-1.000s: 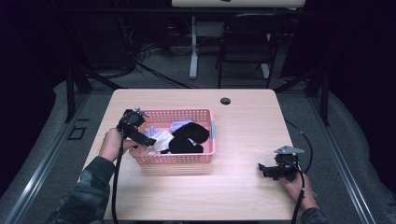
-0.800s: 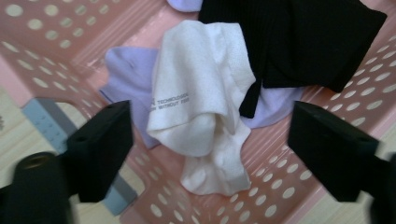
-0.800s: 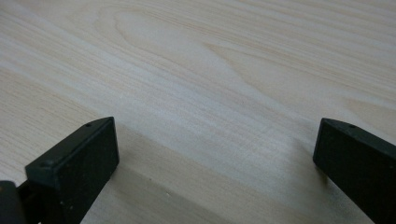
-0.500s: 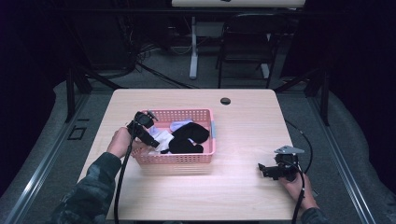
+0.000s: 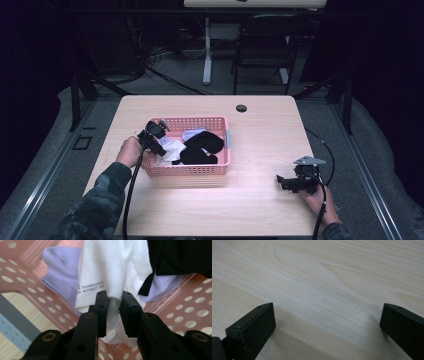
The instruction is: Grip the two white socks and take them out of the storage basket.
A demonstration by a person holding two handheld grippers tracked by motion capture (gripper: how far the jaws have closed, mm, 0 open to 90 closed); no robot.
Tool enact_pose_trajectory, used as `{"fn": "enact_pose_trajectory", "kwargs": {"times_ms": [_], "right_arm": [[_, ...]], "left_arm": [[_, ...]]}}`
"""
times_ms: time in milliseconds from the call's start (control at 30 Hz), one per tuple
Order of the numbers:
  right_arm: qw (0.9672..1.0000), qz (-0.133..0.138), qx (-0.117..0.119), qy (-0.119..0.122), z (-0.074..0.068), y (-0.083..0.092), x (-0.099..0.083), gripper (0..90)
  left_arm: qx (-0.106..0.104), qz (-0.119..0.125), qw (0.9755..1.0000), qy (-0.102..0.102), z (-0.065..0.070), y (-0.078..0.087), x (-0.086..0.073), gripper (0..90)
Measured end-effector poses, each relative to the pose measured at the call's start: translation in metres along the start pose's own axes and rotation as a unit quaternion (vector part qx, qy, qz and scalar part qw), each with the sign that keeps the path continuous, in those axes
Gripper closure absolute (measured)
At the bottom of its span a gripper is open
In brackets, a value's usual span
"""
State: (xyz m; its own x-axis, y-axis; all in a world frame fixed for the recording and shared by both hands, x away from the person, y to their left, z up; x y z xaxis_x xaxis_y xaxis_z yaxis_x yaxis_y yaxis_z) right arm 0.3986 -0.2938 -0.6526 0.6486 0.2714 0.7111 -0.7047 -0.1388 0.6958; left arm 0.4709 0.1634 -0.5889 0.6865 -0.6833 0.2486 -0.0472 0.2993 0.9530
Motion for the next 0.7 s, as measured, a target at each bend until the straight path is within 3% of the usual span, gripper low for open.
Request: {"fn": "enact_pose_trajectory", "kwargs": {"times_ms": [700], "right_arm": [[1.0,0.0,0.0,0.0,0.0,0.0,0.0,0.0]], "left_arm": [[0.013,0.033,0.9993,-0.007,-0.002,0.03,0.01,81.2]]}}
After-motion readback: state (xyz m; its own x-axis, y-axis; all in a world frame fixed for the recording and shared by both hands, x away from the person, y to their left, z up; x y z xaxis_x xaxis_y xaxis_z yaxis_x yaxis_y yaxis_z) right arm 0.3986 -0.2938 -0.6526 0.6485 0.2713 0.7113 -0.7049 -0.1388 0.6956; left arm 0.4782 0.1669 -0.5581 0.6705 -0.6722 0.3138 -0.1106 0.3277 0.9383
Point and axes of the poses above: each handheld gripper's, and its own axes: y roughly backward along the jaws, x roughly out of its top, z roughly to its right, the point moved 9 cm from there along -y, roughly forward along the jaws, and after that the axes turned 9 degrees about -x, right-handed, at the moved point
